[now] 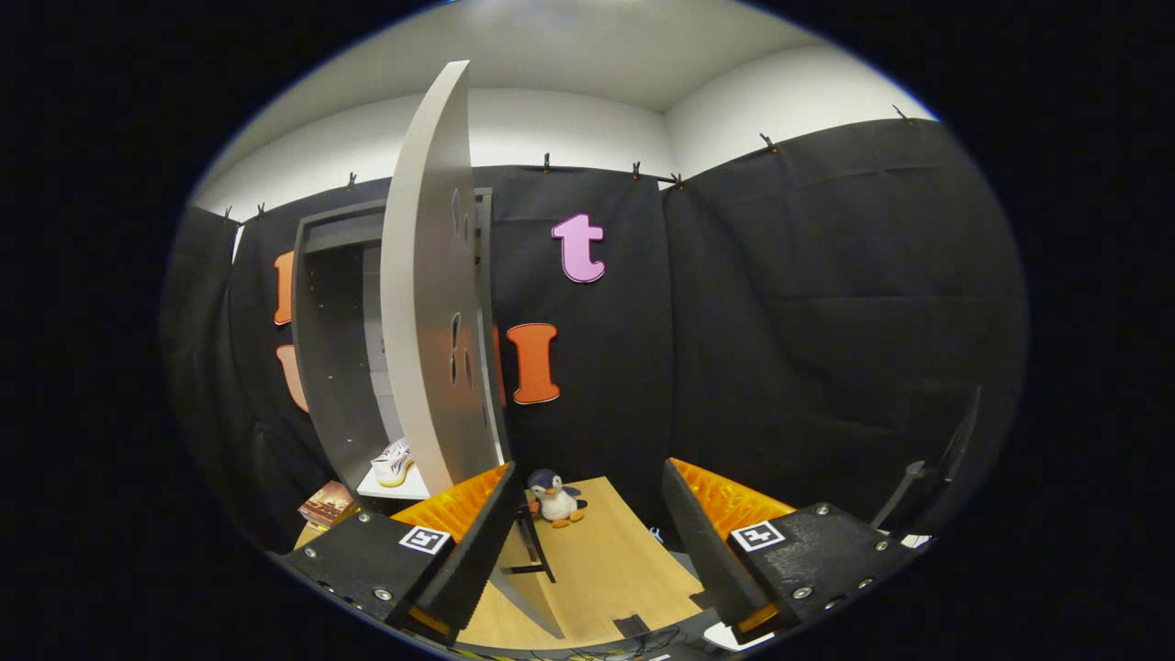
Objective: Open the shoe cabinet door, grab the shoes and put them into the shoe cabinet, then close the shoe cabinet door.
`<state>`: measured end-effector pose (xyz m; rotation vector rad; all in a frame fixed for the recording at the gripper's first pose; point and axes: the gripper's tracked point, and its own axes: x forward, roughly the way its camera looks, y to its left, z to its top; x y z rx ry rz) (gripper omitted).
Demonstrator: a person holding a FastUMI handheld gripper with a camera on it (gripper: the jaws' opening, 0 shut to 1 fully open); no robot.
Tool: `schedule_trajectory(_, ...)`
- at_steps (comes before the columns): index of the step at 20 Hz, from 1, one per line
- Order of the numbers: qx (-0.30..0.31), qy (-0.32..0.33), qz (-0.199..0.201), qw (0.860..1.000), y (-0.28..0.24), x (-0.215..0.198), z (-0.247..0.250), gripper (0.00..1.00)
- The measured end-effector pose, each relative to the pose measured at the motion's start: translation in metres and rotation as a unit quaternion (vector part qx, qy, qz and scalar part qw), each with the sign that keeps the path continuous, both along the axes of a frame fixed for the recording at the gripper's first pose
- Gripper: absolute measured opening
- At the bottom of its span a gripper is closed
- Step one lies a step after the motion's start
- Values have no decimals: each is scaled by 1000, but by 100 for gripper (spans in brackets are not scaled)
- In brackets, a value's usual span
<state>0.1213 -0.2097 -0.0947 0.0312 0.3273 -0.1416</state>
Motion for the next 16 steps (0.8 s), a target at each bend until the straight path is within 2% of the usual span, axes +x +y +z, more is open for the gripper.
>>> schedule_trajectory(8, -1, 3, 17, 1000, 27, -1, 1, 91)
schedule_trajectory(16, 3, 5, 76, 997, 116, -1, 6, 90)
